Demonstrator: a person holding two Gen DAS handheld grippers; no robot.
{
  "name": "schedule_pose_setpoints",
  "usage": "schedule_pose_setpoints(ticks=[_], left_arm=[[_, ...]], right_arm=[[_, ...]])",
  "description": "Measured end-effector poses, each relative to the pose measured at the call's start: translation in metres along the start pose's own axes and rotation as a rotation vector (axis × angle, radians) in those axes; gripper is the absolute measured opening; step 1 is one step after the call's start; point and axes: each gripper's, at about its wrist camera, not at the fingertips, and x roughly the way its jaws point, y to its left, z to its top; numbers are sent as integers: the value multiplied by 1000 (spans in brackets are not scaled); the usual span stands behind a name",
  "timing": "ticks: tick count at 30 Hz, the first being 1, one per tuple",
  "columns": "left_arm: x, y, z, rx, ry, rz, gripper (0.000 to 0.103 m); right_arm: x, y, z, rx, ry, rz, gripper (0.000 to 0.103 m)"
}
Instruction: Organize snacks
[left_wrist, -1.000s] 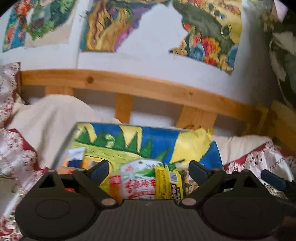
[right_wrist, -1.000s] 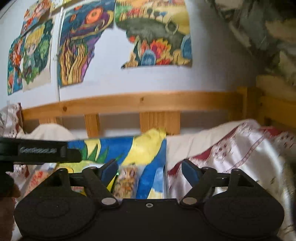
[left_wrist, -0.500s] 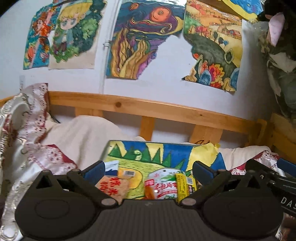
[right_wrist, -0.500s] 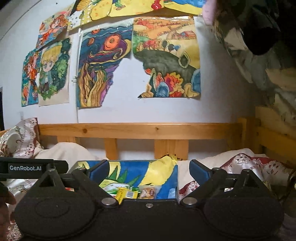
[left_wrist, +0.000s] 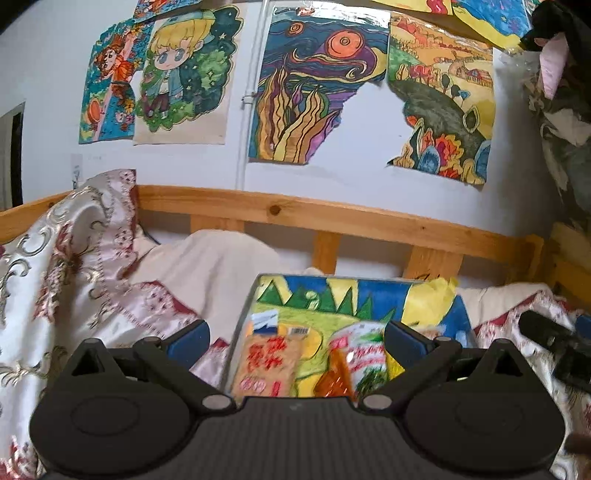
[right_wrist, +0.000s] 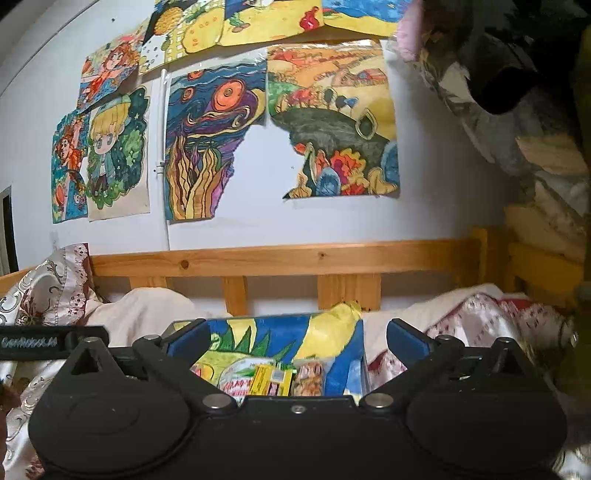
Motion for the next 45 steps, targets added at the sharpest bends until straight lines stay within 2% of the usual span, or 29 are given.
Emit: schedule_pose_setpoints(ticks=[10, 24, 45], left_arm=[[-38, 25, -40, 54, 41, 28, 102], [-75, 50, -75, 27, 75, 29, 102], [-74, 60, -86, 7, 95, 25, 102]], right_arm=[[-41, 9, -20, 38, 51, -20, 102], [-88, 26, -46, 13, 121, -2, 102], [-89, 43, -64, -37, 183, 27, 102]])
